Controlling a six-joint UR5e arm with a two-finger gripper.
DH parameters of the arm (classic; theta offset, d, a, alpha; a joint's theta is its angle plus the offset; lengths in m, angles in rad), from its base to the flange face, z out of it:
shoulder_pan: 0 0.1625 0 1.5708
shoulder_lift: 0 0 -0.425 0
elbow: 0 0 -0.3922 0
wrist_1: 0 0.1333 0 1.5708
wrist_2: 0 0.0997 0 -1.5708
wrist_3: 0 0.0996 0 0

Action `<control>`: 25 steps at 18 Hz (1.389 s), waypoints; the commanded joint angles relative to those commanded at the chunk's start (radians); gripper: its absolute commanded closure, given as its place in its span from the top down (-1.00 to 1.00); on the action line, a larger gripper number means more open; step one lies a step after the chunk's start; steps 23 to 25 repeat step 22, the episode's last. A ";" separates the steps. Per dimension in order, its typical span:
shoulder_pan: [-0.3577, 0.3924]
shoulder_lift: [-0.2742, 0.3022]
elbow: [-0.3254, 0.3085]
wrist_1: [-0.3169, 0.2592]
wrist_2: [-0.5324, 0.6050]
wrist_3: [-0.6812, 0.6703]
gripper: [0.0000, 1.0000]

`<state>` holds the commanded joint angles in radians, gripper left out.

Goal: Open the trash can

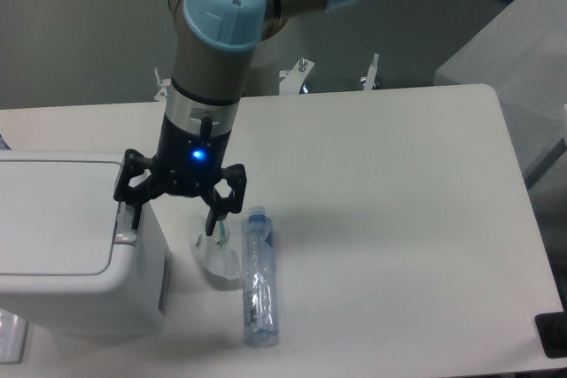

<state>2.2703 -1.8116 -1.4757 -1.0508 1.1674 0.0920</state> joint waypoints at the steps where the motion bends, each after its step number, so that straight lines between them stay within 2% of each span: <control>1: 0.000 -0.002 0.000 0.000 0.000 0.000 1.00; 7: 0.000 -0.002 0.015 0.002 0.002 0.011 1.00; 11: 0.018 -0.006 0.136 0.008 0.014 0.021 1.00; 13: 0.070 -0.006 0.185 -0.005 0.035 0.096 1.00; 16: 0.116 0.006 0.183 -0.005 0.092 0.217 1.00; 21: 0.127 0.017 0.155 -0.035 0.279 0.500 1.00; 25: 0.129 0.015 0.153 -0.035 0.285 0.514 1.00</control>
